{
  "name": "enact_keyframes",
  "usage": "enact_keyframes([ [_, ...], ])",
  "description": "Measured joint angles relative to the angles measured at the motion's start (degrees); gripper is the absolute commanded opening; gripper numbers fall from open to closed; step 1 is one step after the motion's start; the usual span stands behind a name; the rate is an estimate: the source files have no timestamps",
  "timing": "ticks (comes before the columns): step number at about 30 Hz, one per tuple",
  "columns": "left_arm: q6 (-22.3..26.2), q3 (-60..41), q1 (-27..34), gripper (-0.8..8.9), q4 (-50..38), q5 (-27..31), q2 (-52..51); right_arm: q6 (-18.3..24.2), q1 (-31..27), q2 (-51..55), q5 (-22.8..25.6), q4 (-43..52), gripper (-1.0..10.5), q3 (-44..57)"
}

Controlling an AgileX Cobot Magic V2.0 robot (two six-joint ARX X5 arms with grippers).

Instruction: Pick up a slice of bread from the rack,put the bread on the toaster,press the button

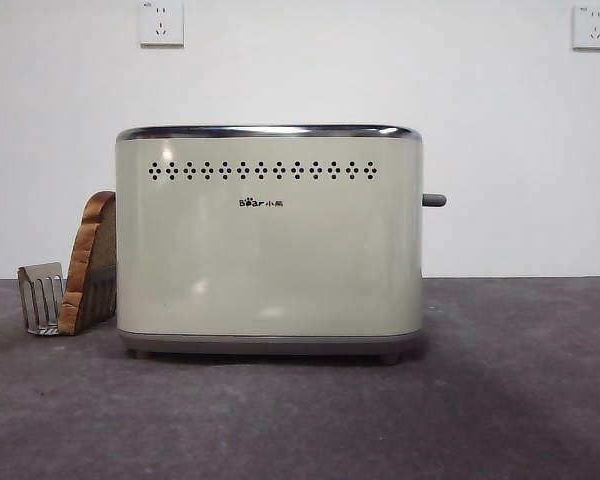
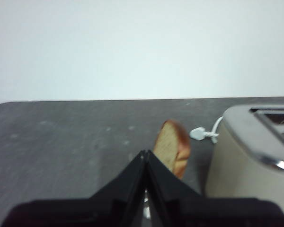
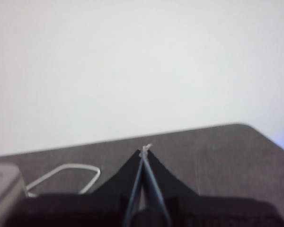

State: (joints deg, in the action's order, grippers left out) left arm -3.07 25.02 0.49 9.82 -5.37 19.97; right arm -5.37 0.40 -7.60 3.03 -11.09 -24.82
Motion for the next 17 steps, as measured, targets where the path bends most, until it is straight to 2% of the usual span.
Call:
enact_keyframes([
  [7,0.0,11.0,0.0,-0.04,0.0,-5.9,13.0,0.0,0.0,-10.8,-0.1,-2.1,0.0,-10.9],
  [12,0.0,17.6,0.0,-0.04,0.0,-12.3,22.2,0.0,0.0,-19.2,-2.1,-11.0,0.0,-17.8],
  [17,-1.1,23.4,0.0,-0.04,3.3,-12.9,31.0,0.0,0.0,-27.8,-3.5,-21.8,0.0,-23.1],
])
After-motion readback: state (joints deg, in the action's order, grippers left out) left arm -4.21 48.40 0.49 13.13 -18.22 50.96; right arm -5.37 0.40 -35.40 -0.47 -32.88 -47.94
